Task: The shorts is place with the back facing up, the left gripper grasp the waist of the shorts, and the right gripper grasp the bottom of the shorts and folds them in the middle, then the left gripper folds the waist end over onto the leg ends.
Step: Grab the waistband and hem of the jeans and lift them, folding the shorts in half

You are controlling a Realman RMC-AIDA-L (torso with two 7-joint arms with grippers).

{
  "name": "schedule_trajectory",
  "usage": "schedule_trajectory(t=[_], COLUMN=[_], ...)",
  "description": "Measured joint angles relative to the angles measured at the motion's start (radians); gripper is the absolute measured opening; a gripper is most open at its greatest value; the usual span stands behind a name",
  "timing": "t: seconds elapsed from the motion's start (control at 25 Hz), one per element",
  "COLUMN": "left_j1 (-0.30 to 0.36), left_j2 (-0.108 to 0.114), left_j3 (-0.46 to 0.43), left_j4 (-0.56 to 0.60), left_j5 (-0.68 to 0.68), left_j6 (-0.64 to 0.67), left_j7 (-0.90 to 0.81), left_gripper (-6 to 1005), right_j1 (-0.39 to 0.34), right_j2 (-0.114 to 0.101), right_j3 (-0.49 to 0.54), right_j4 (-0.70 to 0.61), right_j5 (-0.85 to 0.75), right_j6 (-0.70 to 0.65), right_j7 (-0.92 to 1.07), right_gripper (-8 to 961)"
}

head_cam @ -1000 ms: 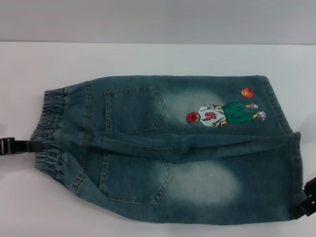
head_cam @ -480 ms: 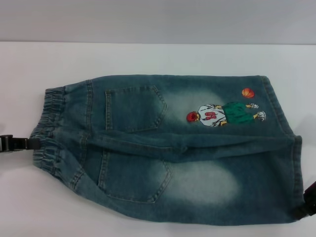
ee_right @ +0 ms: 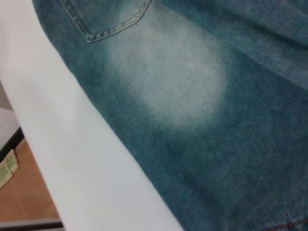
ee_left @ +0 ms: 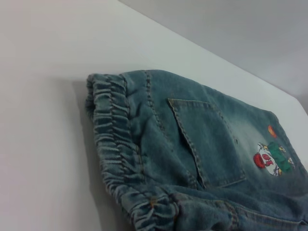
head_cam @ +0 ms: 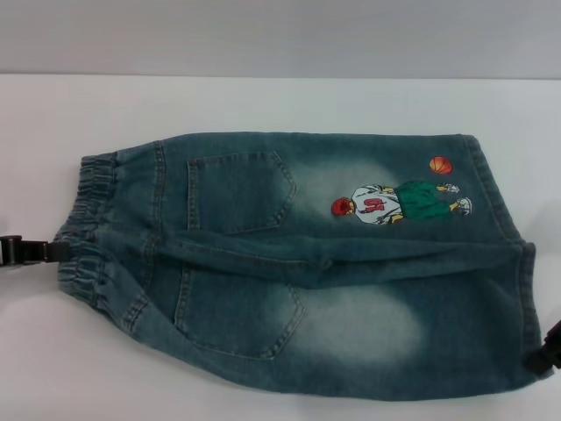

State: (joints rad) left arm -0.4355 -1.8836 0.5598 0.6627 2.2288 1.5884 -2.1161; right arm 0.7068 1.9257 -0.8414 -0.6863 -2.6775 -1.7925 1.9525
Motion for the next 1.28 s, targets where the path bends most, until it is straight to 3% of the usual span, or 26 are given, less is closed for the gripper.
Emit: schedule_trajectory(t=[0.16, 0.44, 0.68, 1.28], left_j1=[-0.002, -0.014, -0.034, -0.071], left_j2=[0.0, -0.018, -0.031, -0.051], left_j3=[-0.017, -0.119, -0.133, -0.149], left_j4=[0.0, 0.0, 0.0, -0.001], left_j5=[-0.003, -0.004, -0.005, -0.062], left_j6=[-0.002, -0.015, -0.032, -0.111], left_j7=[0.0, 0.0, -0.001, -0.022], left_gripper=[42, 42, 43, 44], right_j1=[-0.023, -0.093, -0.128, -0.15], right_j2=[0.003, 0.014, 0.015, 0.034], right_j3=[0.026, 0.118, 0.172, 0.234], right_j4=[-0.035, -0.058, -0.047, 0.002], right_j5=[0.012, 0.203, 0.37, 0.575], right_j6=[0.058, 0.196, 0.208, 0.256], right_j7=[-0.014, -0.147, -0.27, -0.433], right_gripper=[-1, -2, -1, -2])
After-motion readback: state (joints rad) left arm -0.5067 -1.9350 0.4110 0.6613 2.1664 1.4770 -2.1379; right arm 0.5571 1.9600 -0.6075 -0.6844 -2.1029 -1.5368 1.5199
